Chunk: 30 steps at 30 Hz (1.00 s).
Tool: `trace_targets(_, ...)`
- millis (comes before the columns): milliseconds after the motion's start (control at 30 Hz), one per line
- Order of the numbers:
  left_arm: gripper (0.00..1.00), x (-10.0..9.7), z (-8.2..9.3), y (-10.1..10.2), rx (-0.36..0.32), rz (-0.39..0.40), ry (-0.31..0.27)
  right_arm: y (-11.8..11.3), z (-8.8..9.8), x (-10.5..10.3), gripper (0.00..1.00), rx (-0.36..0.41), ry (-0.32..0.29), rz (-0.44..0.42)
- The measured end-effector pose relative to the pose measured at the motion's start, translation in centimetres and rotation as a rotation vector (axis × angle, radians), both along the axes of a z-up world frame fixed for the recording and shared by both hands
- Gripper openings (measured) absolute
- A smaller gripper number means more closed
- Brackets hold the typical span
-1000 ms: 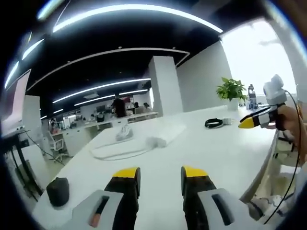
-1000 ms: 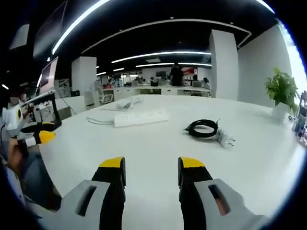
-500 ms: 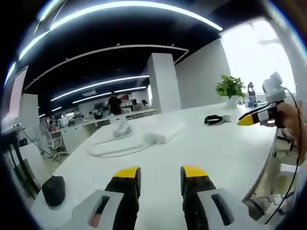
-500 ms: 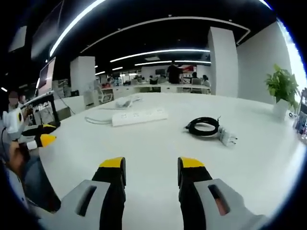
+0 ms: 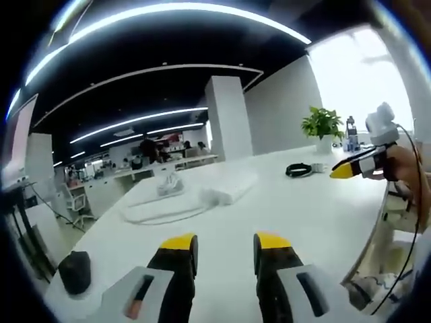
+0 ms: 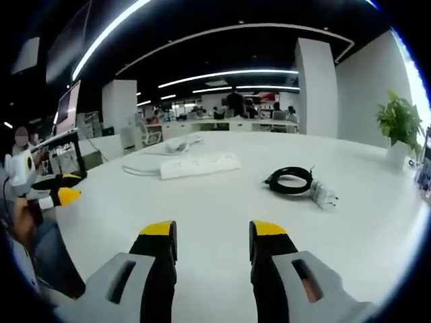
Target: Straighten the power strip on the desk, plug the charger into it
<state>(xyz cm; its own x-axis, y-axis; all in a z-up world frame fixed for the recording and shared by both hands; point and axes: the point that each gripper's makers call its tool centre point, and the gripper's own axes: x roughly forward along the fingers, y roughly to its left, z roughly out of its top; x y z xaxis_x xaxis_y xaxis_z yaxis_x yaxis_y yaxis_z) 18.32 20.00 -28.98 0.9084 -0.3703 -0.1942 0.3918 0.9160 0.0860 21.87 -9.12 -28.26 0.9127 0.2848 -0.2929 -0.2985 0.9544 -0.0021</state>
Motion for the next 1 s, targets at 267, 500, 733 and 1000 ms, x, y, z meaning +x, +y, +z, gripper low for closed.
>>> trace_targets(267,0.33,0.1,-0.1,0.1,-0.005,0.01,0.0,0.3,-0.3,0.8,0.44,0.011,0.002,0.021)
trace_targets(500,0.33,-0.1,-0.2,0.3,-0.017,0.018,0.002,0.9,-0.6,1.0,0.43,0.017,0.005,0.043)
trace_targets(733,0.33,-0.1,-0.3,0.2,-0.015,0.012,0.008,0.9,-0.6,1.0,0.43,0.014,0.008,0.045)
trace_targets(1000,0.33,-0.1,-0.2,0.0,-0.017,0.006,0.011,0.9,-0.6,1.0,0.43,0.005,0.006,0.058)
